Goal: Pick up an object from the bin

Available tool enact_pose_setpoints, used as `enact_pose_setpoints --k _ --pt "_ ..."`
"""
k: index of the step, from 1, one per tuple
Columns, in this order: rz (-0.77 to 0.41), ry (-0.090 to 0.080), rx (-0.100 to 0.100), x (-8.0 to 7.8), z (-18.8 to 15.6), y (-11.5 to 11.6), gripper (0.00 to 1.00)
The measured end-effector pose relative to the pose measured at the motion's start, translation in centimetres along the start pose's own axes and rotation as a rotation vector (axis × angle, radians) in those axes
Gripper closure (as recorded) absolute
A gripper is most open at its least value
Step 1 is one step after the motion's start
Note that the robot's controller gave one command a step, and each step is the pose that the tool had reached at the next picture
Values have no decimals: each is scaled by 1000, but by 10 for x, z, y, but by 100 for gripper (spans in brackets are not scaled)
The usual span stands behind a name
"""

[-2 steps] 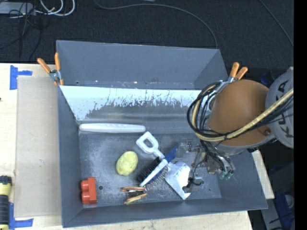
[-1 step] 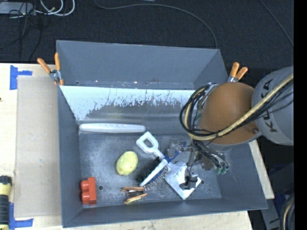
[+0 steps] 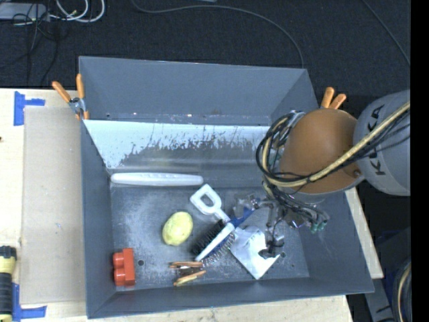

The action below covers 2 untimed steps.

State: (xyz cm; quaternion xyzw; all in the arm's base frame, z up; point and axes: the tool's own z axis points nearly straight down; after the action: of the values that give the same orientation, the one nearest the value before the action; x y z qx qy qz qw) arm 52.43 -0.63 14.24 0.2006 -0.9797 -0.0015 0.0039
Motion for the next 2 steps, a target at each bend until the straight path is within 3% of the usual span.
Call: enact_pose_setpoints --k 1,2 --pt "-159 -6 4 -9 6 20 0" --pt "-508 -8 2 -19 60 -22 0"
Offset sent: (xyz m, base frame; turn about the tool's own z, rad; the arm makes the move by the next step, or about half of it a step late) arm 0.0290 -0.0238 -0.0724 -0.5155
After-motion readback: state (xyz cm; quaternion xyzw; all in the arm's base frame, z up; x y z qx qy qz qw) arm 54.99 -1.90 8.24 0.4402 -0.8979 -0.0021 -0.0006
